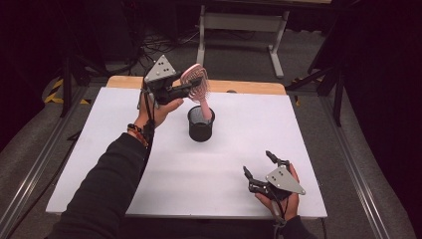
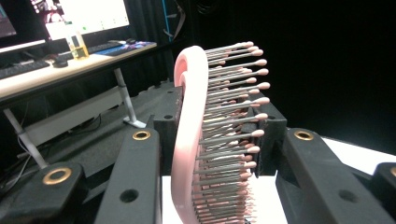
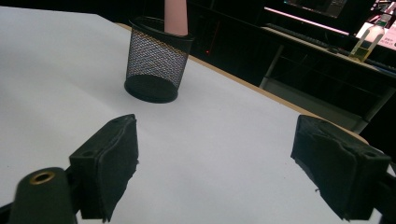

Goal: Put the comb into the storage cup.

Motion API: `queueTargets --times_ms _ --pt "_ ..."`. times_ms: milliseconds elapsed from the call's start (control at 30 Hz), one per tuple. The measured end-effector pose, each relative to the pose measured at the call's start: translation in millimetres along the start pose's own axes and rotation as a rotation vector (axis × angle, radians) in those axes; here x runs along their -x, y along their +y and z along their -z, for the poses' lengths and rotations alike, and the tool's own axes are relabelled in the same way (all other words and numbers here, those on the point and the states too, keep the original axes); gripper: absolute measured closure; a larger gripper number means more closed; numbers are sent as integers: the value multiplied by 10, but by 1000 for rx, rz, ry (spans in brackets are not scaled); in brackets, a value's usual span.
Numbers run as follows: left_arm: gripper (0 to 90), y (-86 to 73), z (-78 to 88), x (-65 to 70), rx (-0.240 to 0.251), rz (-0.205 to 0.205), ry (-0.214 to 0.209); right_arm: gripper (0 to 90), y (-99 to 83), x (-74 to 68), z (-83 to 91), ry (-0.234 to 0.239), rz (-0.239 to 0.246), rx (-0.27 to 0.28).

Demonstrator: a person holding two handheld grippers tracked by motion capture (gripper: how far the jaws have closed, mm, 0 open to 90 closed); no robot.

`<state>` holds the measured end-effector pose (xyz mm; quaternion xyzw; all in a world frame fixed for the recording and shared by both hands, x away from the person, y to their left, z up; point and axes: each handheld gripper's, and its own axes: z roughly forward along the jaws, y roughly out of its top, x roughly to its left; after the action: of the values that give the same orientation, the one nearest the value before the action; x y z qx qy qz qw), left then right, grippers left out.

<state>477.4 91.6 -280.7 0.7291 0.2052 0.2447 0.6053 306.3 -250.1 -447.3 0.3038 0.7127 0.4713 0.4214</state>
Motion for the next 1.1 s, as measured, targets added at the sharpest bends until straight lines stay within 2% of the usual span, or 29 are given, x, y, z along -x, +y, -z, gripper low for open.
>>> queueTargets --times_ms 200,333,900,1100 --pt "634 -37 -24 -42 -14 4 16 153 0 -6 -10 4 4 -4" --pt "634 -83 -41 -48 -21 8 8 152 -3 -3 -8 5 3 -4" --pt "633 -377 -104 -36 -58 37 -2 153 -4 -21 -25 18 19 -19" --pt "632 -489 -124 -17 -65 62 -3 153 -5 -37 -33 21 24 -24"
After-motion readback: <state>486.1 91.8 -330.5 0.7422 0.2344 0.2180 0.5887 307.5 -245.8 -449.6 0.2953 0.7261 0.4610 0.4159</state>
